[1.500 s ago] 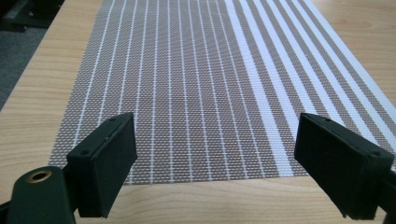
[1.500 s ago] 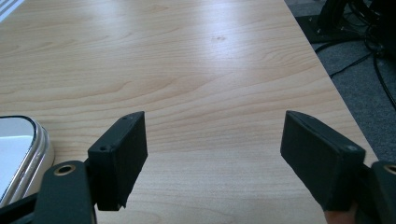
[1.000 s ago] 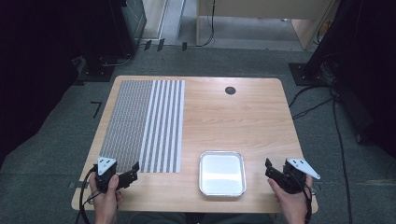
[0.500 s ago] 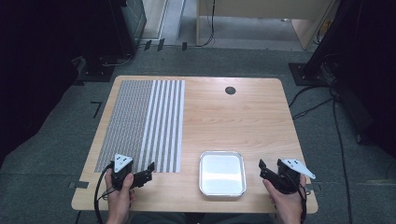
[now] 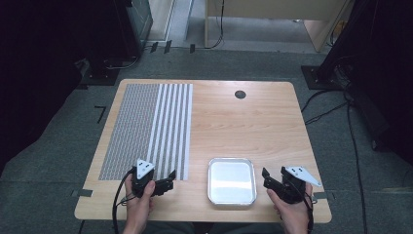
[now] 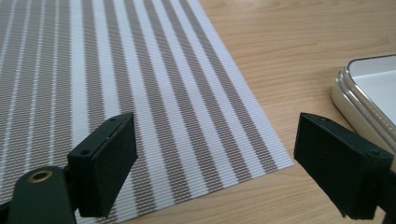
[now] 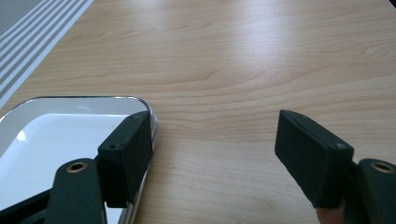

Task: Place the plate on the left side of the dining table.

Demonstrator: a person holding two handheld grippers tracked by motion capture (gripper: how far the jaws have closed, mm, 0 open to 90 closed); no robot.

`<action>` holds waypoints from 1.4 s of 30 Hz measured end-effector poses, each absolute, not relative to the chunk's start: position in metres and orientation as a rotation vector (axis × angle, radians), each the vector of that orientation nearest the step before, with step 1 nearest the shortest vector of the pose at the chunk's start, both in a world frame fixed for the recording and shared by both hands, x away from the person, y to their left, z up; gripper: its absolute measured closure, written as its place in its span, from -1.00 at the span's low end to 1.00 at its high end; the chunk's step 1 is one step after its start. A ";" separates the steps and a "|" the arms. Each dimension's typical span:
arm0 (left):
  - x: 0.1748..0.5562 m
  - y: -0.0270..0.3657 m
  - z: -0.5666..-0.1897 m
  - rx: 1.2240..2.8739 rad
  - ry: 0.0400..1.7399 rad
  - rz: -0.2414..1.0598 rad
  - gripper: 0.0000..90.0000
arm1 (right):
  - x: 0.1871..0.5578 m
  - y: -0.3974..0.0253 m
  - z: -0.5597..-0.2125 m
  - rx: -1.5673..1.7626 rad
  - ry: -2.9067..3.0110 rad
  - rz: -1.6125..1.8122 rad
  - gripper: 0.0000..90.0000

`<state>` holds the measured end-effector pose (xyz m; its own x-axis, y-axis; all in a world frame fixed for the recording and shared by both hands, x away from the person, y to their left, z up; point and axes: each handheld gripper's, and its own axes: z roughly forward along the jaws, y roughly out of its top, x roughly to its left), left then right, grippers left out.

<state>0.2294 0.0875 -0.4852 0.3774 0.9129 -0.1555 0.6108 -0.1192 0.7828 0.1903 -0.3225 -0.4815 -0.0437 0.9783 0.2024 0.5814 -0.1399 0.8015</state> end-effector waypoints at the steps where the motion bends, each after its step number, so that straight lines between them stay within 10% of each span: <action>1: 0.229 0.085 -0.485 1.833 1.323 0.469 -0.70 | 0.190 -0.320 -0.481 1.755 1.646 1.080 -0.37; 20: 0.224 0.028 -0.489 1.866 1.251 0.416 -0.69 | 0.194 -0.297 -0.484 1.722 1.718 1.117 -0.45; 27: 0.221 0.003 -0.490 1.903 1.214 0.416 -0.64 | 0.196 -0.299 -0.489 1.733 1.666 1.201 0.10; 42: 0.210 -0.019 -0.494 1.899 1.147 0.327 0.36 | 0.204 -0.306 -0.500 1.926 1.693 1.355 0.87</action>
